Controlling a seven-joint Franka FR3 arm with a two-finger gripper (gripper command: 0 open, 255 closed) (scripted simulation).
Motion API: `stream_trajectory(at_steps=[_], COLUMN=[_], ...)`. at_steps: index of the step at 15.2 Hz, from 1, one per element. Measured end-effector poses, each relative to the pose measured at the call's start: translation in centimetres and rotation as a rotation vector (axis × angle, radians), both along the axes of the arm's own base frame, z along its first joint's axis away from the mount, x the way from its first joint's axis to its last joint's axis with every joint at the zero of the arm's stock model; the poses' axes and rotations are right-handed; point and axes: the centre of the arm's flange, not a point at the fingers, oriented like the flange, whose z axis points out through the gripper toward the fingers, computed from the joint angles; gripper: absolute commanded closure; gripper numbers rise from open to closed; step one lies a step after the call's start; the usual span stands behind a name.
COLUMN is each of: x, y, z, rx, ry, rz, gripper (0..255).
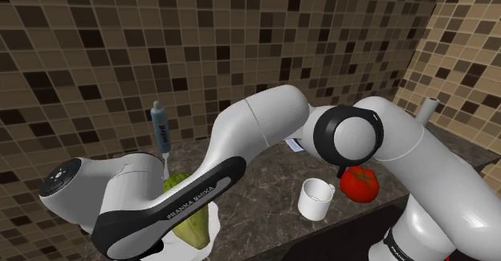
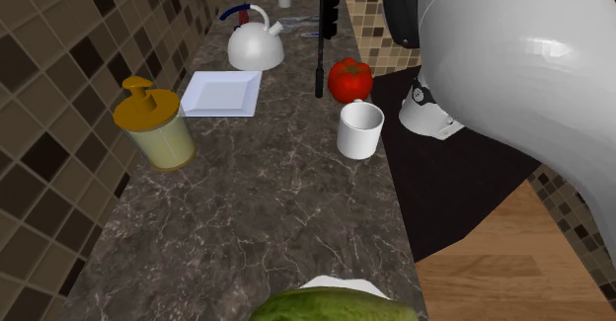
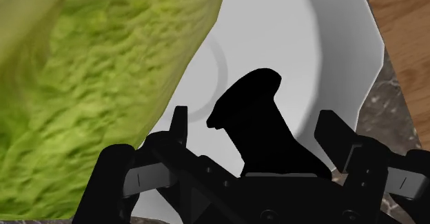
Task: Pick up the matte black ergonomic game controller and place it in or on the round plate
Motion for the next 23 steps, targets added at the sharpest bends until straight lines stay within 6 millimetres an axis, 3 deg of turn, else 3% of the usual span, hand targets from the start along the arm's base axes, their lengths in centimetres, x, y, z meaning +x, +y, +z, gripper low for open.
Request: stream_trajectory(at_steps=[7,8,17,22,23], x=[0.0,0.0,1.0,0.4,0.3], y=[0.2,0.2,-1.1,-0.2,-0.2], z=[-0.2,-0.2,0.9,1.2,1.2], rx=[0.006,0.007,0.008,-0.001,-0.001], ry=[-0.004,-0.005,-0.017,-0.006,-0.006], rz=[0.003,0.004,-0.005,-0.003,-0.003], gripper=[0,255,255,255,0])
